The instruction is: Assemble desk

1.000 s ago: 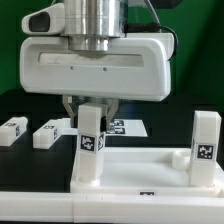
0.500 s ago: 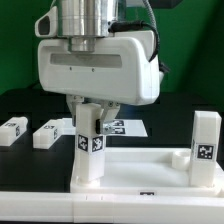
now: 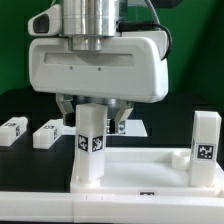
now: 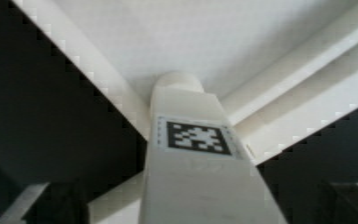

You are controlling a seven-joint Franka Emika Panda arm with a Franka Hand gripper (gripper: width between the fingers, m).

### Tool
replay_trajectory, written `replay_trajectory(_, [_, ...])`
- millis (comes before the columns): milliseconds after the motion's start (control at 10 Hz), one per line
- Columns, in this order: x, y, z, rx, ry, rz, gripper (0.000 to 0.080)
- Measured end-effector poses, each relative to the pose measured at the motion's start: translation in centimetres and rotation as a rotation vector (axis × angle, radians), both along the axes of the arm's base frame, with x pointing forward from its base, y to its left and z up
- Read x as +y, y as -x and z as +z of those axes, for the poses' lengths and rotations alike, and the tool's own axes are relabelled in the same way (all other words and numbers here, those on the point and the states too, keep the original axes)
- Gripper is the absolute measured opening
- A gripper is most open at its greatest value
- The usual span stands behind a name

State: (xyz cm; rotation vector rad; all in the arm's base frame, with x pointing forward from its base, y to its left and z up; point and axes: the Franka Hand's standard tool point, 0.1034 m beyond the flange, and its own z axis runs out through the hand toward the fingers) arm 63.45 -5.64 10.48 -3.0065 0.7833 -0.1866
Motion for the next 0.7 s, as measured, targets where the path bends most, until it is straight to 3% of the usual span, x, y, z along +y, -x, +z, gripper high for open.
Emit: replay_trajectory(700, [-0.32,0.12,-0.16,-0.004,0.09,0.668,0.0649])
